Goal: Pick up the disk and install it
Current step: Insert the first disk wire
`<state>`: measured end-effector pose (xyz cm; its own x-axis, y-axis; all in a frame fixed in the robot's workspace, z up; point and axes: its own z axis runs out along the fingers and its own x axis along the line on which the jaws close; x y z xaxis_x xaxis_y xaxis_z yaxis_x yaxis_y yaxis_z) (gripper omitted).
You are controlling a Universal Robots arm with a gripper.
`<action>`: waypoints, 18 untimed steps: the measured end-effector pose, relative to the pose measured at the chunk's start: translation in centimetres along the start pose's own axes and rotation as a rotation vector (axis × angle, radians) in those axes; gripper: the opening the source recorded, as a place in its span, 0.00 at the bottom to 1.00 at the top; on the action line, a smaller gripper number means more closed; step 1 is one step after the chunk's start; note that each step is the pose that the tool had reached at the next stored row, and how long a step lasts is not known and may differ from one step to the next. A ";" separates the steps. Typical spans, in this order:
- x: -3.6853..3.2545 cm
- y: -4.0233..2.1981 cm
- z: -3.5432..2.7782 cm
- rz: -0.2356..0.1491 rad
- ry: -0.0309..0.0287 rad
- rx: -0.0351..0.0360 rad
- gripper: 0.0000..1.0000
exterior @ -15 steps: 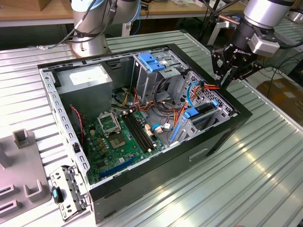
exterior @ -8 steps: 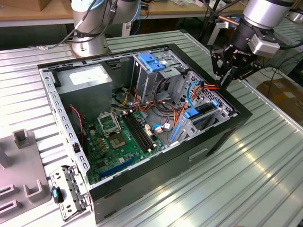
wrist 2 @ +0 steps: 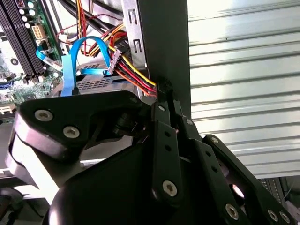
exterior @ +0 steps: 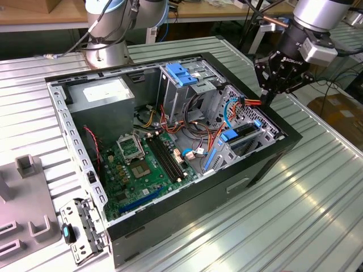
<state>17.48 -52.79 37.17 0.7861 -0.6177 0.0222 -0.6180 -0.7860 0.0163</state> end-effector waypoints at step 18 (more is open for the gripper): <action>-0.95 0.75 0.08 0.121 -0.0020 -0.0027 0.16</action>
<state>16.28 -52.79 37.08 0.7057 -0.7081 0.0221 -0.7085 -0.7056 0.0163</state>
